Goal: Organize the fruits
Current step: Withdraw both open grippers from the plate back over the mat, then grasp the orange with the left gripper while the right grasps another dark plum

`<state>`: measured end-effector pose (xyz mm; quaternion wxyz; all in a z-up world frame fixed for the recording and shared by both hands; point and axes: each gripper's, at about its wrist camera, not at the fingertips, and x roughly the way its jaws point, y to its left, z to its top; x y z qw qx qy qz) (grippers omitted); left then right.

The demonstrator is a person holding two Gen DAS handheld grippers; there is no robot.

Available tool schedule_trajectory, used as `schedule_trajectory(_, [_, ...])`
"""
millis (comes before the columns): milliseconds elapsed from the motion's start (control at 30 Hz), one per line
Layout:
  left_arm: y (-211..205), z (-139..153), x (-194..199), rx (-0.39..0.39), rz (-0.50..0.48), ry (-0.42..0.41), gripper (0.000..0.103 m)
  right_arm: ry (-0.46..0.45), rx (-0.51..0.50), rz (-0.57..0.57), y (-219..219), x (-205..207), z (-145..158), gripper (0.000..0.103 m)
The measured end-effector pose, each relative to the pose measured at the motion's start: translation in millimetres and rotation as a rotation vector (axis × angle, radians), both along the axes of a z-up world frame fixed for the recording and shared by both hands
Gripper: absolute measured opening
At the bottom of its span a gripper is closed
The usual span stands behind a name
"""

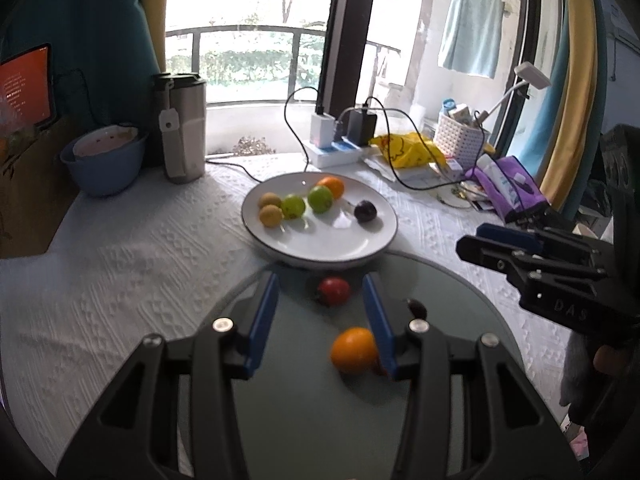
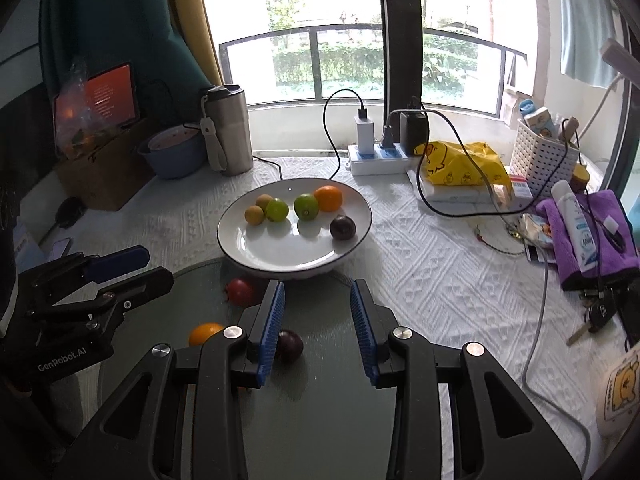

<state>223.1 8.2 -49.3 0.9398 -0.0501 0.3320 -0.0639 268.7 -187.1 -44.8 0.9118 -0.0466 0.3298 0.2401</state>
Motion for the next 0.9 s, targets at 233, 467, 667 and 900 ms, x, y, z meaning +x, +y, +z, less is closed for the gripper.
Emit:
schedule_trajectory(233, [-7, -15, -10, 0.006, -0.008, 0.034, 0.046, 0.028, 0.003, -0.004, -6, -11, -16, 0.037])
schedule_trajectory(467, [-14, -32, -15, 0.011, -0.010, 0.071, 0.046, 0.063, 0.006, -0.001, -12, -15, -35, 0.037])
schedule_trajectory(667, [-16, -42, -10, 0.007, -0.016, 0.097, 0.046, 0.104, 0.014, 0.013, -11, -11, -49, 0.037])
schedule_trajectory(900, [-18, -48, -1, 0.003, -0.030, 0.113, 0.046, 0.156, 0.014, 0.045, -5, -2, -62, 0.037])
